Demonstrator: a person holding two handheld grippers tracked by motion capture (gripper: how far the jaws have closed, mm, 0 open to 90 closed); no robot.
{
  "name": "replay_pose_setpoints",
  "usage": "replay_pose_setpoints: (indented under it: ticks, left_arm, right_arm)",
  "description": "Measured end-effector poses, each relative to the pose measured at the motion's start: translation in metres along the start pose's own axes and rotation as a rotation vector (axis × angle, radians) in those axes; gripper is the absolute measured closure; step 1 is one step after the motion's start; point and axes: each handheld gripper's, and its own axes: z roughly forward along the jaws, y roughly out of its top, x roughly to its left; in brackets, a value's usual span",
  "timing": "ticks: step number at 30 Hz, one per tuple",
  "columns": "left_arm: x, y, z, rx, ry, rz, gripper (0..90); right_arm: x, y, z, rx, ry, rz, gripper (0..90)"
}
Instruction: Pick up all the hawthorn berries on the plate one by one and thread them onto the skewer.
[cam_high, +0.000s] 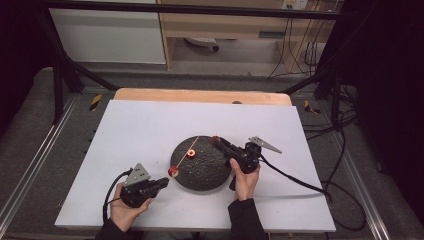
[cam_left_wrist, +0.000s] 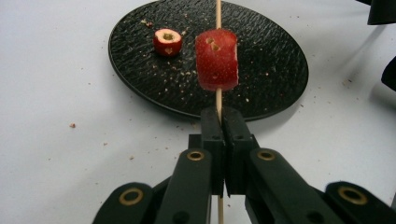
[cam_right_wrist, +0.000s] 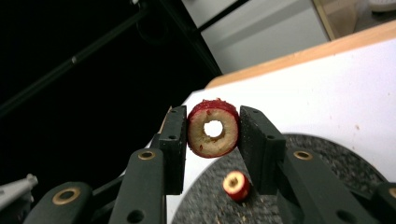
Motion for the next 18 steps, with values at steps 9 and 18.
replay_pose_setpoints:
  ticks: [9, 18]
  left_arm:
    - [-0.007, 0.005, 0.007, -0.011, -0.005, -0.002, 88.5]
    - [-0.014, 0.010, 0.012, -0.020, -0.009, -0.004, 88.5]
  right_arm:
    - [0.000, 0.007, 0.000, -0.082, 0.008, 0.031, 63.7]
    - [0.000, 0.012, 0.001, -0.142, 0.014, 0.067, 63.8]
